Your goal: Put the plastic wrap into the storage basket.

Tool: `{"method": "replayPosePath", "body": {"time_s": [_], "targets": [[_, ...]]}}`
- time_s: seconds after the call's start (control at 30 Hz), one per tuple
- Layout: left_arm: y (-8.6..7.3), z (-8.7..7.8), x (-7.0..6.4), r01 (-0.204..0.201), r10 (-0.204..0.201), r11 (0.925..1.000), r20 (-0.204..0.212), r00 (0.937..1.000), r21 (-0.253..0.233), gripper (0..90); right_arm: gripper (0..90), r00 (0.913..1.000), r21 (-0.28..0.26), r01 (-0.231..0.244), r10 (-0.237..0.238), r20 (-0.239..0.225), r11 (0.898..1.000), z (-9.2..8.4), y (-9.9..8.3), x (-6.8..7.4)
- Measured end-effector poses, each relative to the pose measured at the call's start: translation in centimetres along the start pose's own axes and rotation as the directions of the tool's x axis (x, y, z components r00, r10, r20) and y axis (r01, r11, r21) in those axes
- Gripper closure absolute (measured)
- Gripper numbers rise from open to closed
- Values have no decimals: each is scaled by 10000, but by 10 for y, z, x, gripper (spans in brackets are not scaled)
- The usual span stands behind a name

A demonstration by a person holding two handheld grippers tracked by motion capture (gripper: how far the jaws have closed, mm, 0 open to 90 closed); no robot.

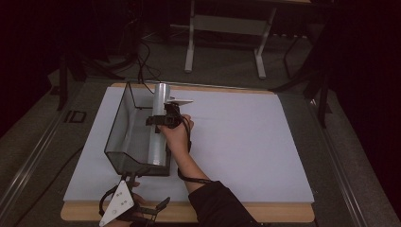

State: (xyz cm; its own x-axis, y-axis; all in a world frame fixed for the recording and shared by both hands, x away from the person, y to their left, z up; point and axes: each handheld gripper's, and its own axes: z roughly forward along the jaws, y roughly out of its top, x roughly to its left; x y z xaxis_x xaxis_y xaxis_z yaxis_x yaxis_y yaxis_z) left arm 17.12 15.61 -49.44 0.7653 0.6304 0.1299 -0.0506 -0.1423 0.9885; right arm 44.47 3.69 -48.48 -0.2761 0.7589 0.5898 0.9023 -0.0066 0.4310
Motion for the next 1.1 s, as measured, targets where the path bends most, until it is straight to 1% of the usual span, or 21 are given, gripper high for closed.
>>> {"method": "replayPosePath", "body": {"time_s": [0.03, 0.1, 0.17, 0.2, 0.27, 0.3, 0.33, 0.37, 0.4, 0.43, 0.47, 0.5, 0.57, 0.6, 0.63, 0.7, 0.77, 0.8, 0.87, 1.03, 1.1], "targets": [[0, 0, 0, 6, -6, 10000, 18, 10000, -18, 12, 212, 10000, -33, 83, -83, 9, 10000, -1, 0, 1], [0, 0, -1, -16, 16, 10000, 19, 10000, -24, 12, 204, 9986, -135, 438, -434, 291, 9989, -5, 0, 4], [0, 0, -1, -13, 13, 10000, 22, 10000, -4, 12, 203, 9974, -101, 576, -572, 428, 9983, -7, 1, 4], [0, 0, -1, -12, 12, 10000, 16, 10000, 7, 12, 205, 9945, -125, 749, -738, 739, 9971, -9, 1, 5], [0, 0, -1, 0, 0, 10000, 19, 10000, 5, 12, 207, 9901, -214, 960, -932, 1051, 9952, -14, 2, 4], [0, 1, -1, -7, 7, 10000, 22, 10000, 21, 12, 227, 9874, -264, 1084, -1046, 1183, 9938, -15, 2, 4], [0, 1, -1, -23, 23, 10000, 19, 10000, 25, 12, 267, 9847, -189, 1084, -1048, 1394, 9939, -16, 2, 4], [0, 1, -1, 5, -5, 10000, 21, 10000, 2, 12, 267, 9853, -165, 1110, -1079, 1321, 9937, -18, 2, 3], [0, 1, -1, -6, 6, 10000, 29, 10000, 27, 12, 247, 9852, -190, 1143, -1108, 1306, 9933, -20, 2, 3], [0, 2, -1, 9, -10, 10000, 42, 10000, 45, 12, 242, 9858, -399, 1160, -1101, 1265, 9924, -22, 2, 3], [-1, 2, -1, 4, -5, 10000, 38, 10000, 76, 12, 224, 9873, -475, 1177, -1118, 1129, 9919, -23, 3, 4], [-1, 2, -1, 4, -5, 10000, 38, 10000, 76, 12, 224, 9873, -475, 1177, -1118, 1129, 9919, -23, 3, 4], [-1, 2, -1, -11, 10, 10000, 48, 10000, 69, 12, 207, 9811, -380, 1558, -1502, 1217, 9871, -25, 2, 6], [-1, 2, -1, -4, 4, 10000, 54, 10000, 73, 12, 208, 9772, -469, 1725, -1649, 1340, 9839, -26, 2, 7], [-1, 2, -1, 21, -22, 9999, 57, 10000, 111, 12, 208, 9716, -543, 1924, -1824, 1507, 9798, -29, 2, 8], [-2, 3, 0, 23, -24, 9999, 63, 10000, 118, 12, 207, 9564, -570, 2407, -2268, 1839, 9689, -35, 1, 11], [-2, 3, 0, 32, -32, 9999, 69, 10000, 116, 12, 206, 9480, -648, 2646, -2472, 2002, 9622, -40, 1, 12], [-1, 3, 0, 27, -28, 9999, 78, 10000, 113, 12, 206, 9451, -651, 2710, -2526, 2074, 9604, -42, 1, 11], [-1, 4, -1, -8, 7, 9999, 81, 10000, 143, 12, 204, 9457, -622, 2688, -2511, 2066, 9612, -48, 2, 8], [-2, 5, -1, 18, -19, 9999, 106, 9999, 156, 12, 193, 9417, -600, 2861, -2690, 2023, 9563, -61, 4, 0], [-2, 6, 0, 16, -17, 9999, 109, 9999, 171, 12, 184, 9305, -458, 3131, -2967, 2148, 9486, -67, 3, -2]]}}
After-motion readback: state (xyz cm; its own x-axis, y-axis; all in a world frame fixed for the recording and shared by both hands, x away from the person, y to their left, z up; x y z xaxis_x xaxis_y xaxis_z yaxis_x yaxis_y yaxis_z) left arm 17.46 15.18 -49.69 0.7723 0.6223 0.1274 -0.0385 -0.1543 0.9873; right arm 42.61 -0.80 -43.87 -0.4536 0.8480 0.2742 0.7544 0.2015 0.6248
